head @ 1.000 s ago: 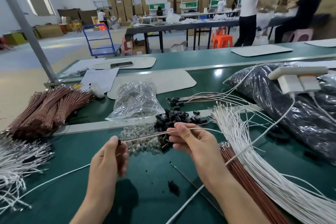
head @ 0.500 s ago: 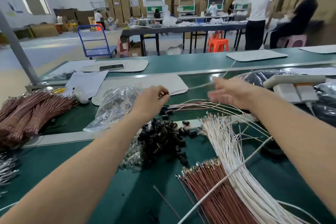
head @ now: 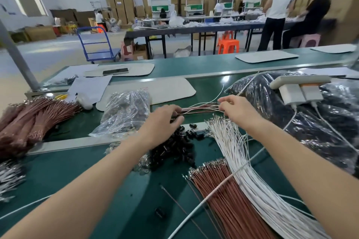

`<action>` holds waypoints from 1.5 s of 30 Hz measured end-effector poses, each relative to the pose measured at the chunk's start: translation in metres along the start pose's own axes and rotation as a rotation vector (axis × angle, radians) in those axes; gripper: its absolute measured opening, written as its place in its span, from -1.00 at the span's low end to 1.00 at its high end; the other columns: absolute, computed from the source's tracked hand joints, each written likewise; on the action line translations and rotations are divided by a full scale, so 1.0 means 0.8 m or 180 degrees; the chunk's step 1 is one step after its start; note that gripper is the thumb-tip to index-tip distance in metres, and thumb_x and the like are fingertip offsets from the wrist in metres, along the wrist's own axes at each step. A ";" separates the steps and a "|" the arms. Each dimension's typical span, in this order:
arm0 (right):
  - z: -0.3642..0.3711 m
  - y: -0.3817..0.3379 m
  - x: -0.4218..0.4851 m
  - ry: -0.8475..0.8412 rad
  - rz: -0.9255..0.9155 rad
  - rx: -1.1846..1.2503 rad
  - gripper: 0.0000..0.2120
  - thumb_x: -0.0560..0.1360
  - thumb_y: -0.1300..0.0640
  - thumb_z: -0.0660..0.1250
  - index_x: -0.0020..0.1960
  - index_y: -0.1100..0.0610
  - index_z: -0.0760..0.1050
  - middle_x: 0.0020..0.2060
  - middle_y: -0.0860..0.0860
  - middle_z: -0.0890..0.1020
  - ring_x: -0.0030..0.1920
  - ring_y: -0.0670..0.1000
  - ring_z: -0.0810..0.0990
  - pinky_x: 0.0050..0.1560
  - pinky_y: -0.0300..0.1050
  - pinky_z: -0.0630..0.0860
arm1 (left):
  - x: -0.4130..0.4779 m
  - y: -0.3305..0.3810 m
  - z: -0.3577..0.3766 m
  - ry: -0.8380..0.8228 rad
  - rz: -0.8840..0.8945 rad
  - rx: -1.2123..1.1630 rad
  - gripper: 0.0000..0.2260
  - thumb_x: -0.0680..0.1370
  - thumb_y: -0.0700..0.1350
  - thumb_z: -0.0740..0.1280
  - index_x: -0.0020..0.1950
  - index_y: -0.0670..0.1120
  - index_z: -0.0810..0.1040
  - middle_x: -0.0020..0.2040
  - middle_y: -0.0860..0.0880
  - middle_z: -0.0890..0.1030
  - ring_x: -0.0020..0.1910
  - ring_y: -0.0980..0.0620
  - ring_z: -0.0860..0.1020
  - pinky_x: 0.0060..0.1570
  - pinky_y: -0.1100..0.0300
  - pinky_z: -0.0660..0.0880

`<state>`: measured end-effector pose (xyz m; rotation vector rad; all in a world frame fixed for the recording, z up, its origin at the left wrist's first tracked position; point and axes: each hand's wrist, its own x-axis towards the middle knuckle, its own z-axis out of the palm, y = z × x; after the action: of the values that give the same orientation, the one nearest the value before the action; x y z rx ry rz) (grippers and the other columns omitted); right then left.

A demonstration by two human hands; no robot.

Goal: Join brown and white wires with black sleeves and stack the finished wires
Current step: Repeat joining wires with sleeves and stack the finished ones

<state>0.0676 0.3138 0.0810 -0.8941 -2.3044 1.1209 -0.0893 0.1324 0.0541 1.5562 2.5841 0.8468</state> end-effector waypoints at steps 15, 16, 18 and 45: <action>0.053 -0.006 -0.152 0.0738 -0.0508 -0.0861 -0.73 0.63 0.14 0.23 0.30 0.03 0.52 0.21 0.02 0.61 0.24 0.07 0.51 0.31 0.10 0.44 | -0.148 0.069 0.032 -0.0779 0.1702 0.1378 -0.67 0.72 -0.04 0.20 0.49 0.10 0.39 0.34 -0.04 0.47 0.29 -0.06 0.43 0.26 0.05 0.37; 0.053 -0.003 -0.156 0.0779 -0.0504 -0.0881 -0.73 0.63 0.14 0.23 0.30 0.01 0.52 0.21 0.00 0.61 0.22 0.06 0.51 0.29 0.09 0.45 | -0.149 0.073 0.033 -0.0704 0.1761 0.1463 -0.70 0.72 -0.04 0.20 0.46 0.07 0.41 0.31 -0.05 0.47 0.26 -0.06 0.44 0.22 0.07 0.36; 0.053 0.003 -0.161 0.0823 -0.0415 -0.0983 -0.73 0.63 0.13 0.22 0.30 -0.02 0.50 0.23 -0.02 0.59 0.24 0.05 0.49 0.29 0.07 0.43 | -0.150 0.078 0.032 -0.0649 0.1831 0.1598 -0.76 0.71 -0.06 0.20 0.38 0.00 0.44 0.25 -0.06 0.49 0.22 -0.08 0.45 0.17 0.07 0.34; 0.129 -0.013 -0.114 -0.0052 -0.0310 -0.1333 -0.67 0.65 -0.04 0.18 0.39 -0.06 0.47 0.23 0.07 0.58 0.05 0.12 0.61 0.11 0.11 0.56 | -0.262 -0.080 -0.016 0.1677 -0.1138 -0.1115 -0.83 0.64 -0.10 0.34 -0.03 0.19 0.51 -0.11 0.16 0.64 -0.07 0.28 0.56 -0.10 0.26 0.44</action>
<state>0.0646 0.1899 0.0206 -0.9040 -2.6148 0.6147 -0.0387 -0.0686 -0.0190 0.8250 2.6846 1.7217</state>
